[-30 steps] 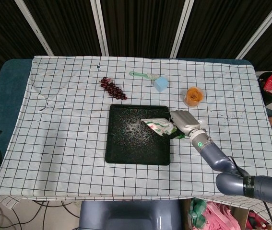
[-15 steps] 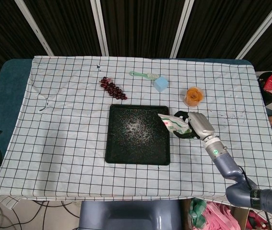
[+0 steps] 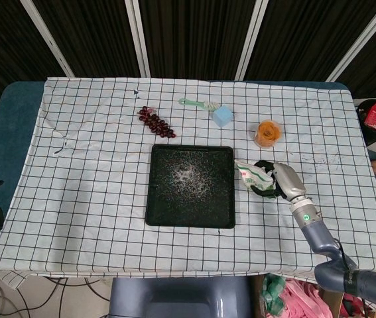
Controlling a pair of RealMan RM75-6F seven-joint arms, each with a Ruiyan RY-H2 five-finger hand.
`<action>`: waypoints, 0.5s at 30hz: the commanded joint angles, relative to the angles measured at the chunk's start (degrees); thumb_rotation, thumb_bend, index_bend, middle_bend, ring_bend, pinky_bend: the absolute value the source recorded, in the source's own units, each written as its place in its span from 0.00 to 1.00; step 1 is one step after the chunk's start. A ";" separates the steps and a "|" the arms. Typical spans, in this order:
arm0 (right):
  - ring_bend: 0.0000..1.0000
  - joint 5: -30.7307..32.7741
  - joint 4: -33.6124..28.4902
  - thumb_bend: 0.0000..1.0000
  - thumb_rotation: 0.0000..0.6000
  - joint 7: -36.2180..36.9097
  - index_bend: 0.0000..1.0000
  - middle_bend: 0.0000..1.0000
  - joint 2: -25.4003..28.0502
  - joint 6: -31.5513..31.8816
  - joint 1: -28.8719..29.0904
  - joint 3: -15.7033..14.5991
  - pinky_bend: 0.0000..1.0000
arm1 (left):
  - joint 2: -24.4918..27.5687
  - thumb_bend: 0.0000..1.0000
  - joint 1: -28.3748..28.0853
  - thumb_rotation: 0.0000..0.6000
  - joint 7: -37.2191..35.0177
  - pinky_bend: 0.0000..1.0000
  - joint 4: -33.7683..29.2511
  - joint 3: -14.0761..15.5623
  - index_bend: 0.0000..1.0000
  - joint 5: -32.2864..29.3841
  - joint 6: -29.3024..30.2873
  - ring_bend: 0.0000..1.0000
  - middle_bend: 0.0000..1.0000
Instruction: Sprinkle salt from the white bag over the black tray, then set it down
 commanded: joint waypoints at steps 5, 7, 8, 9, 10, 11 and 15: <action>0.51 -1.28 4.52 0.49 1.00 0.83 0.55 0.41 -5.07 3.65 -2.41 0.80 0.60 | 0.09 0.61 -0.02 1.00 -0.17 0.00 -0.01 0.02 0.21 0.05 -0.06 0.00 0.06; 0.51 -1.64 5.85 0.49 1.00 1.22 0.55 0.41 -6.35 4.36 -2.96 0.96 0.60 | 0.11 0.61 -0.02 1.00 -0.21 0.00 -0.01 0.02 0.21 0.01 -0.09 0.00 0.06; 0.51 -1.78 6.50 0.49 1.00 1.34 0.55 0.41 -6.93 4.61 -3.19 1.03 0.60 | 0.11 0.61 -0.03 1.00 -0.21 0.00 -0.02 0.03 0.21 0.01 -0.12 0.00 0.06; 0.51 -1.90 7.14 0.49 1.00 1.35 0.55 0.41 -7.45 4.75 -3.39 1.06 0.60 | 0.12 0.61 -0.04 1.00 -0.20 0.00 -0.03 0.03 0.21 0.03 -0.13 0.00 0.06; 0.51 -2.04 7.75 0.49 1.00 1.28 0.55 0.41 -7.91 4.81 -3.56 1.04 0.60 | 0.11 0.61 -0.05 1.00 -0.19 0.00 -0.04 0.03 0.21 0.03 -0.14 0.00 0.06; 0.51 -2.18 8.34 0.49 1.00 1.17 0.55 0.41 -8.35 4.83 -3.71 1.01 0.60 | 0.11 0.61 -0.06 1.00 -0.18 0.00 -0.04 0.02 0.21 0.02 -0.15 0.00 0.06; 0.50 -2.61 10.27 0.49 1.00 0.76 0.55 0.41 -9.97 4.99 -4.27 0.97 0.59 | 0.13 0.61 -0.05 1.00 -0.19 0.00 -0.05 0.00 0.21 -0.02 -0.14 0.00 0.06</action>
